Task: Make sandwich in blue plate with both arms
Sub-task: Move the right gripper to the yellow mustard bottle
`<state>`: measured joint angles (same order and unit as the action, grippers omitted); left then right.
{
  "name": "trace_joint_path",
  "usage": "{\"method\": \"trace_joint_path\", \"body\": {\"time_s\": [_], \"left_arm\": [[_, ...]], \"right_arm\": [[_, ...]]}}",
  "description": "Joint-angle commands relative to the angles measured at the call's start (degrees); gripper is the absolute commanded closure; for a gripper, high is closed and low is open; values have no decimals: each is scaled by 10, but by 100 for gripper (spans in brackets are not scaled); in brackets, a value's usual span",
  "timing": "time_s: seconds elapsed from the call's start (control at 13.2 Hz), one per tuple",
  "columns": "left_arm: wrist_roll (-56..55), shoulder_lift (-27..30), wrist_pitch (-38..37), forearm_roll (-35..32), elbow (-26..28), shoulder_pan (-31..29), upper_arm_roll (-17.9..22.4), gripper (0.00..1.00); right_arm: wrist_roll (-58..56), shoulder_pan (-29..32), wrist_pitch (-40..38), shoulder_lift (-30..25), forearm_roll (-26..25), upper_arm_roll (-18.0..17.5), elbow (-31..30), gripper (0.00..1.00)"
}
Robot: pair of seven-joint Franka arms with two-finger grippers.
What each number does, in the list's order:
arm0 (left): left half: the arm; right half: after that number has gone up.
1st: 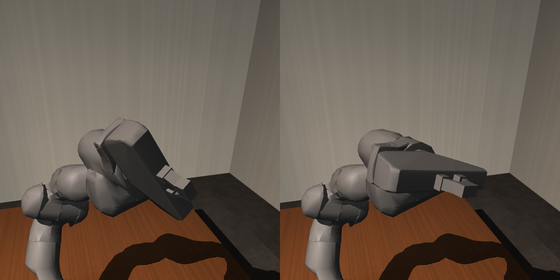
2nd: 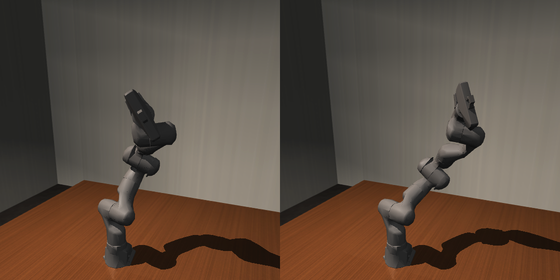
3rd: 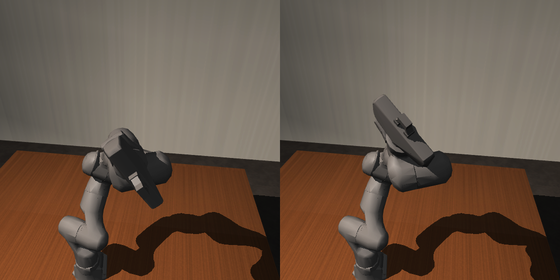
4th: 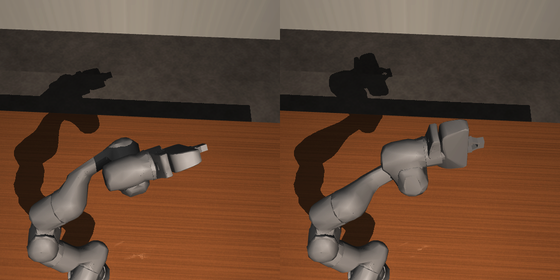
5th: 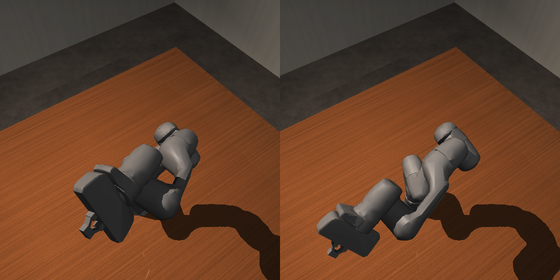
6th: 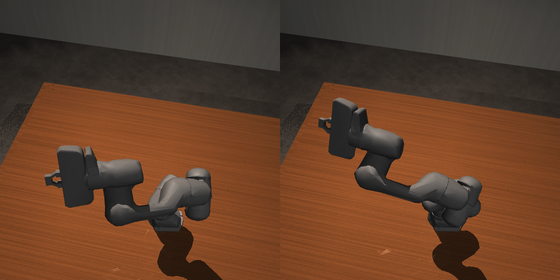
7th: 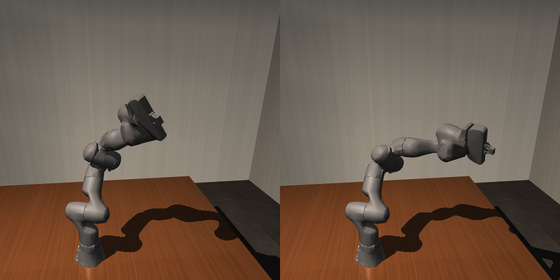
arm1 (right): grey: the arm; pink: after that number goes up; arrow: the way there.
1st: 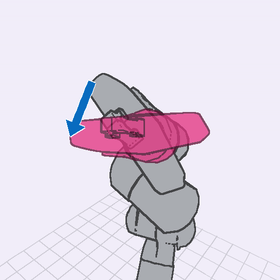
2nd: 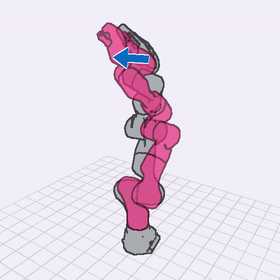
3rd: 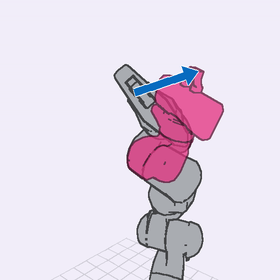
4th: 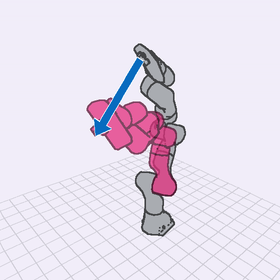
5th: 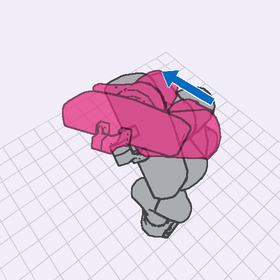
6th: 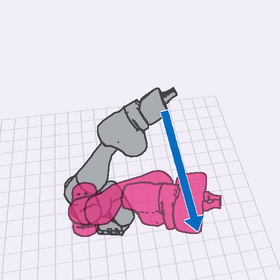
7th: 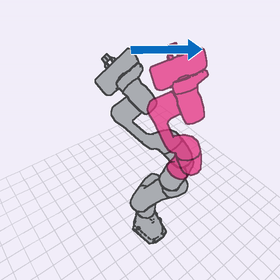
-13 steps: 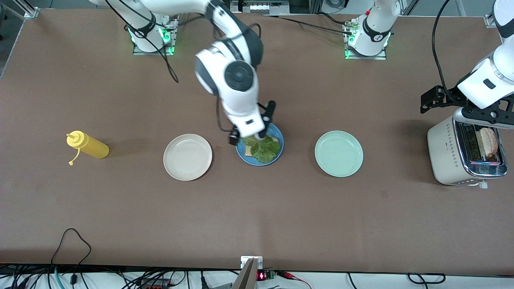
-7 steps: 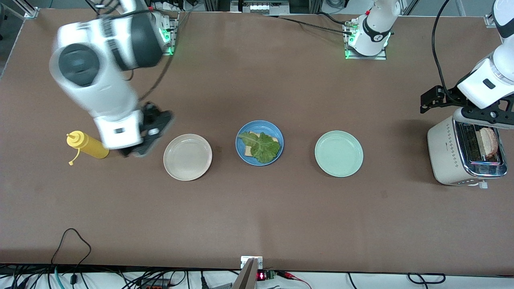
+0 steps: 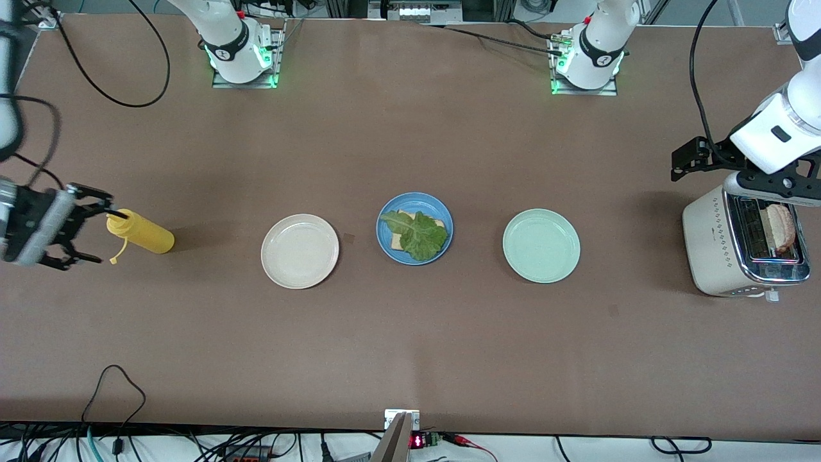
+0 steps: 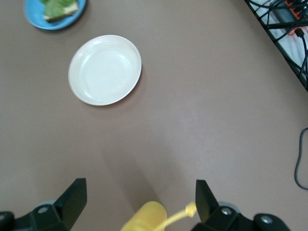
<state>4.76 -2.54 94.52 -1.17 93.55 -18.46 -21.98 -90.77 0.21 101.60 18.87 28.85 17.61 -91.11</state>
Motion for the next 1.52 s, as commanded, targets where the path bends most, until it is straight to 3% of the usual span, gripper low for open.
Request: {"method": "trace_joint_path", "body": {"time_s": [0.0, 0.46, 0.84, 1.44], "left_arm": [[10, 10, -7, 7, 2, -6, -3, 0], [9, 10, -7, 7, -2, -6, -3, 0], [9, 10, -7, 6, -3, -5, -3, 0], [9, 9, -6, 7, -3, -5, -3, 0]], "right_arm": [[-114, 64, -37, -3, 72, -15, -15, 0], [-360, 212, -168, 110, 287, -15, -14, 0], [-419, 247, -199, 175, 349, -15, -12, 0], [-466, 273, -270, 245, 351, -16, -13, 0]]}}
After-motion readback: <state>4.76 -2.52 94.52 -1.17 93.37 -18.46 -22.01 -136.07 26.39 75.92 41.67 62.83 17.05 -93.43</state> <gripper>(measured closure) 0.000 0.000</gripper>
